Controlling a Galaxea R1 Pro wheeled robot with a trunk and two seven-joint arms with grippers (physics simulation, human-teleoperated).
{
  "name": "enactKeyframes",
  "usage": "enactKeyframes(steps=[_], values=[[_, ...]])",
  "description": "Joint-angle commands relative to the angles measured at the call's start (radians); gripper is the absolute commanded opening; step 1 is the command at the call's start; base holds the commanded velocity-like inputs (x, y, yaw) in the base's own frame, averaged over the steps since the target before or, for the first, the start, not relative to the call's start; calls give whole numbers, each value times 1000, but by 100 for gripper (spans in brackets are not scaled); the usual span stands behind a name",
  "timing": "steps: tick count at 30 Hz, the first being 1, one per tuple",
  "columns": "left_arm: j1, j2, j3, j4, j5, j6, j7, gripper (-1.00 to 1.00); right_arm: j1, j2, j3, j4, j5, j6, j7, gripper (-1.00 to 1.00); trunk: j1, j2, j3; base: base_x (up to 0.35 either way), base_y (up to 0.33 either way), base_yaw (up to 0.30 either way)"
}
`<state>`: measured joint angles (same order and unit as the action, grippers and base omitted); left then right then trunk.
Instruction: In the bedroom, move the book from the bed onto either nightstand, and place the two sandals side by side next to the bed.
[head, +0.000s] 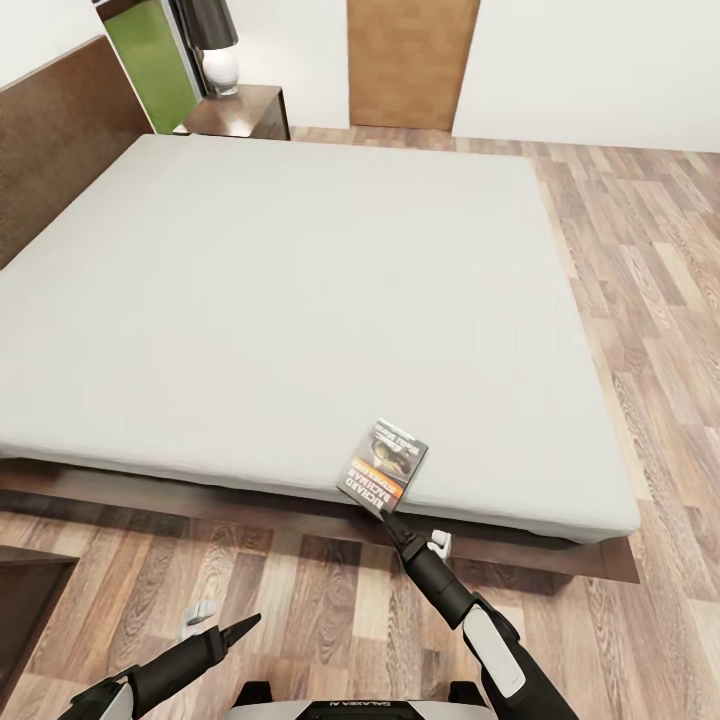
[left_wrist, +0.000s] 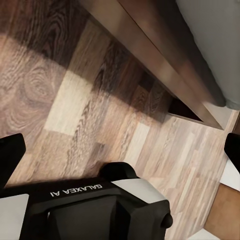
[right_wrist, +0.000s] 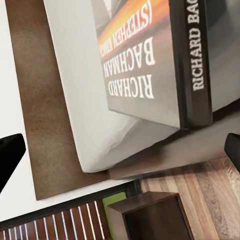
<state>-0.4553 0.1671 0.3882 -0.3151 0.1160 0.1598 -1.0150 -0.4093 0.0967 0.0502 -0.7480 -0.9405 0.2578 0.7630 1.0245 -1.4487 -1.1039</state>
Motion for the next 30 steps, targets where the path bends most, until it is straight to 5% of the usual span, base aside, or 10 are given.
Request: enactKeyframes(steps=[1,30], values=[[0,0,1,0,5,10,-4,100,0,0,0,0,-11,9,1,100,0,0,0,0,7,0],[0,-7,1,1,5,9,-1,100,0,0,0,0,-10,9,1,100,0,0,0,50,-39,0]])
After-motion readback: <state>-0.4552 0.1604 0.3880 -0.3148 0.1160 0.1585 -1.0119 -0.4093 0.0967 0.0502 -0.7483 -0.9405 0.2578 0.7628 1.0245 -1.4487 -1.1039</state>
